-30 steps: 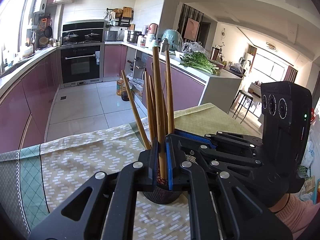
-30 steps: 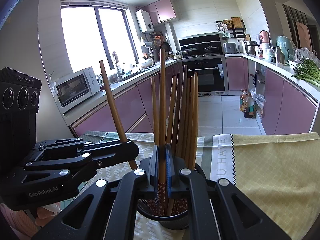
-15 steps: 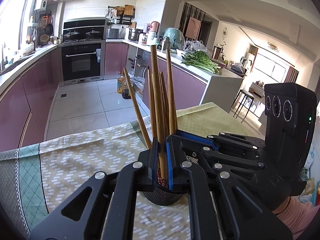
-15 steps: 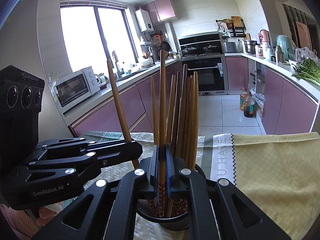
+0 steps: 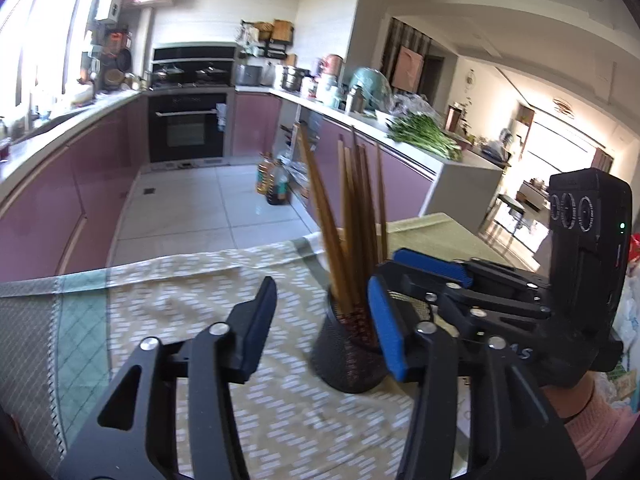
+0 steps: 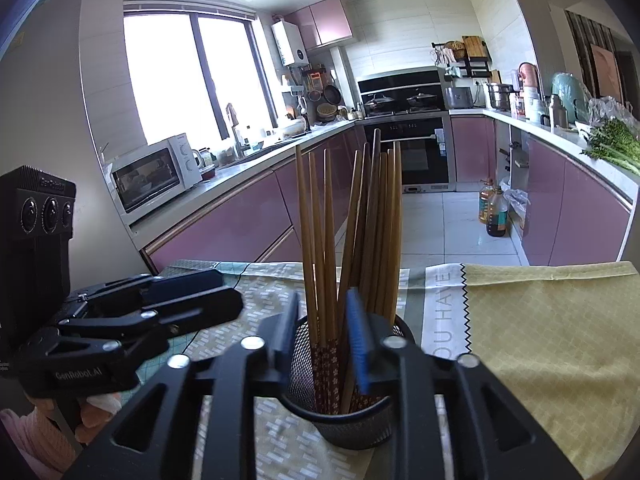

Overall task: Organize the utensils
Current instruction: 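Open both grippers and pull them back from the mesh cup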

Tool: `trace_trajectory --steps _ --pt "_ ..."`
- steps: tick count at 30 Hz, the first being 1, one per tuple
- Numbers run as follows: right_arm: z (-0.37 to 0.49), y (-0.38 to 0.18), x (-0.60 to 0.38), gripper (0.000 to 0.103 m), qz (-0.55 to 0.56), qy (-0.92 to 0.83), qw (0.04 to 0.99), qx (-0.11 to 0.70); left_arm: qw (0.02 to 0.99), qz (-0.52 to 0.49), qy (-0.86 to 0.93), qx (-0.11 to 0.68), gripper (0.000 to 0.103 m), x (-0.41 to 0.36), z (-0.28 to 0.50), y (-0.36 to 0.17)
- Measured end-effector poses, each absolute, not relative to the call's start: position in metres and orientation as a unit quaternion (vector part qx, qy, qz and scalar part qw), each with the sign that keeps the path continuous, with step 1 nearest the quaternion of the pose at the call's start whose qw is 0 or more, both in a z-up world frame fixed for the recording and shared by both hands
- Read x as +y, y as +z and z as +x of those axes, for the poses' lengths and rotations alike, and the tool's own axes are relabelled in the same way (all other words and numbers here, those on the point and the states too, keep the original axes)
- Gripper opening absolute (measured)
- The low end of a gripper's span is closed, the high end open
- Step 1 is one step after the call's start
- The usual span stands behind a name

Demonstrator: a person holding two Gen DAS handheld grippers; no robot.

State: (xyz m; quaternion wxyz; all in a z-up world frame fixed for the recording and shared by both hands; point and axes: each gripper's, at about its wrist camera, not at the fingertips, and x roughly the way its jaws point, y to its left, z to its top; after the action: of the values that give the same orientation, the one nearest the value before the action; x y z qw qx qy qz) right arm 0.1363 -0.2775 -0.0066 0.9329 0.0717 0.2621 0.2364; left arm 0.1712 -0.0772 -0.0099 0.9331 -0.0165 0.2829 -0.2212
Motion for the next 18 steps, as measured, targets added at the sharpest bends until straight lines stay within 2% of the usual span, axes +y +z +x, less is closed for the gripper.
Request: trace_trajectory --steps 1,2,4,5,6,7,11,18 --pt "0.132 -0.007 -0.276 0.04 0.064 0.233 0.935 0.259 0.937 -0.017 -0.212 0.279 0.071 -0.073 0.168 -0.01" --pt "0.129 -0.007 -0.275 0.045 0.06 0.231 0.937 0.256 0.941 -0.02 -0.201 0.272 0.076 -0.067 0.163 -0.01" --pt "0.121 -0.008 -0.273 0.064 0.052 0.224 0.941 0.248 0.949 -0.022 -0.179 0.26 0.085 -0.056 0.152 -0.011" --pt "0.116 -0.009 -0.271 0.069 0.043 0.212 0.946 0.242 0.952 -0.023 -0.169 0.256 0.09 -0.051 0.148 -0.011" --pt "0.112 -0.009 -0.269 0.081 0.034 0.203 0.95 0.236 0.956 -0.025 -0.155 0.249 0.098 -0.044 0.143 -0.013" --pt "0.107 -0.01 -0.267 0.088 0.031 0.199 0.952 0.232 0.959 -0.026 -0.145 0.243 0.097 -0.039 0.138 -0.013" --pt "0.092 -0.011 -0.26 0.097 0.016 0.186 0.959 0.213 0.968 -0.015 -0.109 0.226 0.097 -0.026 0.121 -0.015" --pt "0.073 -0.014 -0.252 0.096 0.004 0.161 0.968 0.191 0.979 0.001 -0.069 0.191 0.097 -0.017 0.091 -0.013"
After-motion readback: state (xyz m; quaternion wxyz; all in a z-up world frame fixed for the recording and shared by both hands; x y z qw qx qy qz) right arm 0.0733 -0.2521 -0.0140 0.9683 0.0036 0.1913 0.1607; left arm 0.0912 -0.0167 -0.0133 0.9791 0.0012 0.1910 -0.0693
